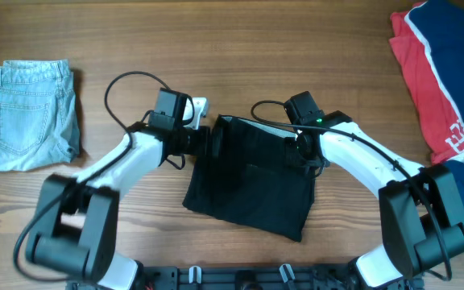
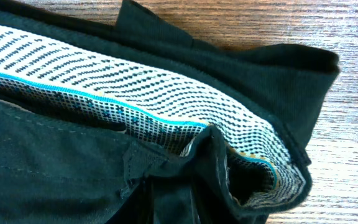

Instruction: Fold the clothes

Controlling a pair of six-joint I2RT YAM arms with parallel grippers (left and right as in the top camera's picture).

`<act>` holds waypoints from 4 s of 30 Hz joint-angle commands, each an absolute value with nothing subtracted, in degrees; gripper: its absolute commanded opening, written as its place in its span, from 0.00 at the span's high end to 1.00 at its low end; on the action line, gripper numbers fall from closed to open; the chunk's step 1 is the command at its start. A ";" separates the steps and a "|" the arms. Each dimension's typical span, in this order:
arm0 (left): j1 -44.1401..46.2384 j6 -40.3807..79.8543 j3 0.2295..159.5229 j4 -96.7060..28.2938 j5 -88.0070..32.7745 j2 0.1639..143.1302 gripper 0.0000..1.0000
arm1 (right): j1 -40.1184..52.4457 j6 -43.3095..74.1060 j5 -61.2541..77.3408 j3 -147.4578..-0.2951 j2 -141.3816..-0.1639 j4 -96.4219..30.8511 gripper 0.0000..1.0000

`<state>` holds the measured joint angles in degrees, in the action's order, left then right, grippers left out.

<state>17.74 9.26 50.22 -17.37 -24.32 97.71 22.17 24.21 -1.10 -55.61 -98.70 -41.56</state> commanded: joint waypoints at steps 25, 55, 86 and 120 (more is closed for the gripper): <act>-2.24 4.84 59.05 -26.89 -9.30 82.83 0.96 | 21.71 23.97 -3.73 -61.95 -77.45 -52.56 0.87; -32.95 -2.57 65.01 -0.99 -0.54 93.34 0.96 | 21.71 24.01 -5.02 -61.93 -72.53 -56.27 0.87; -45.67 17.41 73.89 -20.51 -7.66 103.20 0.58 | 21.67 24.03 -5.65 -61.93 -72.53 -56.36 0.87; -10.31 9.41 73.89 -24.99 -1.48 90.13 0.00 | 21.67 20.93 -0.49 -61.84 -82.08 -39.72 0.00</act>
<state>-17.87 11.35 73.21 -22.90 -1.65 90.26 21.80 21.78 -1.48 -61.12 -80.73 -41.95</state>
